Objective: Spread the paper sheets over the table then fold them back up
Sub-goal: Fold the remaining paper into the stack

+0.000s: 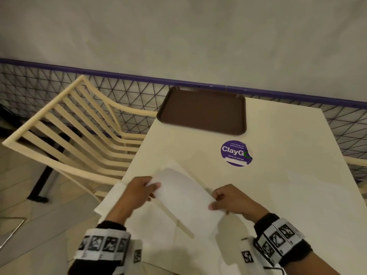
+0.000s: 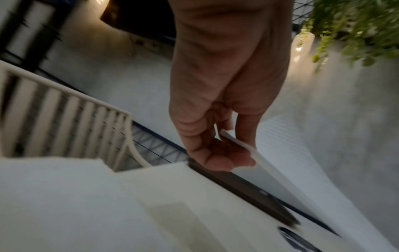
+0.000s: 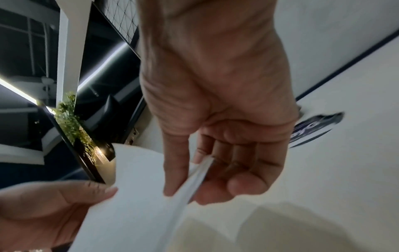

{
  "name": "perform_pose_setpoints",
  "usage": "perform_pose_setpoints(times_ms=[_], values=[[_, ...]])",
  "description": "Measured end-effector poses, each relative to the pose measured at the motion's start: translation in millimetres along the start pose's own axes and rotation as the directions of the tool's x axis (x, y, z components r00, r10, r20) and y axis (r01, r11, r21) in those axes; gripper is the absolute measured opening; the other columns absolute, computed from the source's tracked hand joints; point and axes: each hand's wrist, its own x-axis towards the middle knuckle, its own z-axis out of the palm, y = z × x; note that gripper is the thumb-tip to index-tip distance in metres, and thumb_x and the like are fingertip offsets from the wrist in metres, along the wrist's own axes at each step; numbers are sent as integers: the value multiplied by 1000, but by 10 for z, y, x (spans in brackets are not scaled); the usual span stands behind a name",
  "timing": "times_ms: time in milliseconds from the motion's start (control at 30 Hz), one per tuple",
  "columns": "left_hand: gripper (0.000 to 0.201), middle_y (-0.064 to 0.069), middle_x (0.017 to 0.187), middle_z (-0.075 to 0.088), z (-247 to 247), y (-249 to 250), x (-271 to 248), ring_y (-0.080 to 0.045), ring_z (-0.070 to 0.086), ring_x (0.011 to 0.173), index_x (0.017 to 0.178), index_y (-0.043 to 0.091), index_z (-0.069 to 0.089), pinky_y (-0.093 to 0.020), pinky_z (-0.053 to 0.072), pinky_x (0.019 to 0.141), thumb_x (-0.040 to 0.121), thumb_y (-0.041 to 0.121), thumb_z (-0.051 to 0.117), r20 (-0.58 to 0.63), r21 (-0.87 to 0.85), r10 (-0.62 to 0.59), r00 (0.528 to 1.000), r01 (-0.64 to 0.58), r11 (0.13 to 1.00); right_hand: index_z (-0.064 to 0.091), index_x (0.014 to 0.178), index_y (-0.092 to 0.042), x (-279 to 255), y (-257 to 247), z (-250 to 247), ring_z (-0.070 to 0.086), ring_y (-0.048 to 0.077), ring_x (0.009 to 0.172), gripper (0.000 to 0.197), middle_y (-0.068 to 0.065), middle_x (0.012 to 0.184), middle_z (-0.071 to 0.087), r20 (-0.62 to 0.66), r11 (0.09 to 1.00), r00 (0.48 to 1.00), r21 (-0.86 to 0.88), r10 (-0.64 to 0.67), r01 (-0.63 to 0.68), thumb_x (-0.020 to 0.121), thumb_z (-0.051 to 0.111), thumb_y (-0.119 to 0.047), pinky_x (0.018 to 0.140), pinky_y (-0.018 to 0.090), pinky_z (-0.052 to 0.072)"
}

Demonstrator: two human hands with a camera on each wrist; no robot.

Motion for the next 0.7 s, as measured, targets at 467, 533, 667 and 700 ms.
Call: perform_pose_setpoints(times_ms=[467, 533, 667, 700], values=[[24, -12, 85, 63, -935, -1104, 92, -26, 56, 78, 80, 1, 62, -33, 40, 69, 83, 24, 68, -182, 210, -296, 938, 331, 920, 57, 81, -13, 589, -669, 1121, 55, 5, 42, 13, 2, 63, 59, 65, 999, 997, -18, 53, -52, 81, 70, -10, 46, 18, 49], [23, -11, 78, 60, -942, -1143, 88, -24, 53, 72, 74, 3, 59, -33, 39, 65, 81, 21, 70, -207, 183, -288, 935, 327, 927, 56, 71, -16, 606, -639, 1163, 53, 4, 38, 18, 2, 58, 57, 37, 998, 998, -20, 55, -54, 81, 69, -8, 45, 18, 47], [20, -9, 88, 64, -954, -1182, 66, -25, 58, 82, 85, 5, 60, -36, 47, 76, 79, 20, 71, -166, 192, -311, 936, 340, 920, 55, 65, -18, 617, -614, 1207, 51, 1, 35, 24, 0, 56, 57, -27, 999, 999, -39, 26, -27, 80, 69, -6, 45, 18, 48], [20, -9, 92, 65, -951, -1179, 51, -25, 60, 85, 90, 5, 60, -38, 48, 80, 79, 18, 72, -156, 180, -314, 936, 340, 923, 55, 65, -19, 614, -622, 1212, 53, 3, 38, 23, 0, 57, 57, -43, 998, 999, -53, 15, -18, 80, 69, -7, 48, 19, 50]])
